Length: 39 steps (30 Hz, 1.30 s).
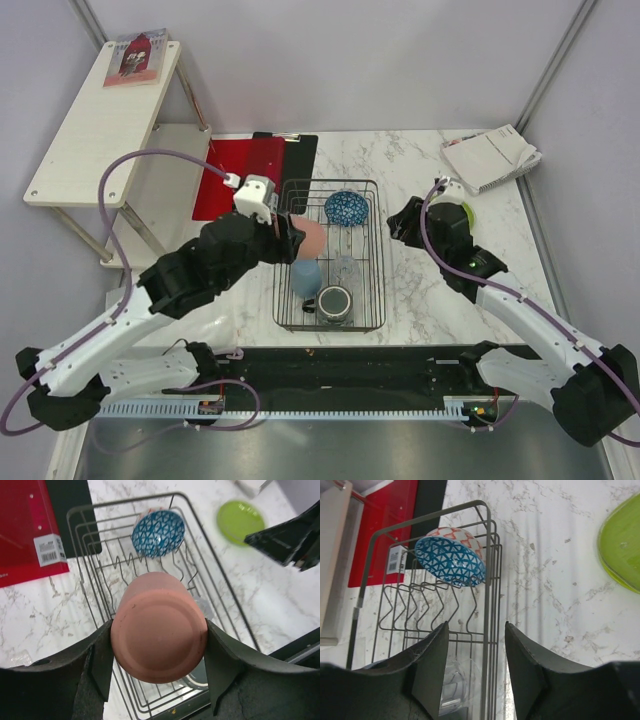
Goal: Unload the mixed dishes from the dish rack
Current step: Pick up the cup from the dish rack, then place the cup at the center of the board.
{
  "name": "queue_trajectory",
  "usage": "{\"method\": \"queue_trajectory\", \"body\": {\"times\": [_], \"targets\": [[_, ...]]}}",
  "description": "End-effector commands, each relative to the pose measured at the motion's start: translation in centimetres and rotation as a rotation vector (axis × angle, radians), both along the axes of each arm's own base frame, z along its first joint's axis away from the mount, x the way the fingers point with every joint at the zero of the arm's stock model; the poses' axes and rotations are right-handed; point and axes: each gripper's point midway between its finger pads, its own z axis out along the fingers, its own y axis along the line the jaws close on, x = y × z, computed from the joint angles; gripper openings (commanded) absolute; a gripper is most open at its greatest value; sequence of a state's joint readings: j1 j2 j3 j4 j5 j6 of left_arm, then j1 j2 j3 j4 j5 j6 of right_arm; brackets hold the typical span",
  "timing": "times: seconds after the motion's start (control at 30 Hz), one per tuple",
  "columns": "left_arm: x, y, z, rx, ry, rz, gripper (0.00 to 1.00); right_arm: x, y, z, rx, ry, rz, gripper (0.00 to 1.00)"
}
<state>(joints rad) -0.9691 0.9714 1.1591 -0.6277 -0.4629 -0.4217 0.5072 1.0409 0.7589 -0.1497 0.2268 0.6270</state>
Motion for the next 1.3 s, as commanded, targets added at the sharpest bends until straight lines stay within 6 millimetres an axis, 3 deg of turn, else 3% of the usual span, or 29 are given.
{"method": "queue_trajectory", "body": {"times": [0.0, 0.07, 0.17, 0.2, 0.23, 0.27, 0.3, 0.33, 0.37, 0.43, 0.47, 0.53, 0.7, 0.93, 1.0, 1.13, 1.27], "targets": [[-0.5, -1.0, 4.6, -0.176, -0.083, -0.111, 0.02, 0.1, 2.3, 2.8, 0.137, -0.085, 0.075, 0.54], [-1.6, -2.5, 5.2, -0.273, -0.045, -0.218, 0.02, -0.1, 3.3, 4.3, 0.201, -0.144, 0.126, 0.50], [-1.0, -2.4, 6.5, -0.443, 0.007, -0.309, 0.02, -1.4, 5.2, 7.1, 0.303, -0.218, 0.242, 0.49], [-0.9, -2.3, 7.7, -0.496, -0.015, -0.334, 0.02, -1.9, 5.8, 7.6, 0.315, -0.227, 0.291, 0.50], [-1.7, -2.7, 8.3, -0.556, 0.018, -0.400, 0.02, -2.2, 6.0, 8.6, 0.325, -0.253, 0.316, 0.52], [-0.8, -1.9, 8.2, -0.584, 0.018, -0.381, 0.02, -2.4, 6.3, 9.0, 0.333, -0.262, 0.334, 0.53], [-0.8, -2.0, 9.7, -0.654, -0.006, -0.408, 0.02, -2.9, 6.6, 9.5, 0.352, -0.273, 0.365, 0.54], [-1.5, -2.3, 10.1, -0.685, 0.009, -0.478, 0.02, -3.2, 6.8, 10.0, 0.370, -0.298, 0.383, 0.54], [-0.8, -1.9, 9.4, -0.712, 0.028, -0.469, 0.02, -3.4, 6.9, 10.1, 0.384, -0.306, 0.391, 0.54], [-1.2, -2.1, 11.2, -0.815, 0.016, -0.551, 0.02, -3.9, 7.2, 10.7, 0.424, -0.324, 0.419, 0.54], [-0.6, -1.9, 10.4, -0.845, 0.031, -0.550, 0.02, -4.1, 7.4, 10.7, 0.437, -0.324, 0.430, 0.54], [-0.7, -2.2, 11.4, -0.930, 0.031, -0.621, 0.02, -4.5, 7.9, 10.8, 0.462, -0.326, 0.467, 0.54], [0.1, -2.5, 10.1, -1.018, 0.086, -0.645, 0.02, -5.4, 8.9, 11.4, 0.527, -0.340, 0.539, 0.54], [0.8, -2.7, 8.9, -1.024, 0.107, -0.638, 0.02, -6.2, 9.8, 13.8, 0.607, -0.413, 0.620, 0.54], [0.9, -2.8, 8.9, -1.026, 0.112, -0.639, 0.02, -6.0, 10.5, 13.4, 0.622, -0.383, 0.644, 0.54], [0.8, -2.9, 8.2, -1.026, 0.134, -0.649, 0.02, -6.1, 11.5, 14.4, 0.678, -0.406, 0.700, 0.54], [0.9, -3.0, 7.1, -1.029, 0.165, -0.643, 0.02, -6.0, 12.9, 13.8, 0.683, -0.368, 0.751, 0.54]]}}
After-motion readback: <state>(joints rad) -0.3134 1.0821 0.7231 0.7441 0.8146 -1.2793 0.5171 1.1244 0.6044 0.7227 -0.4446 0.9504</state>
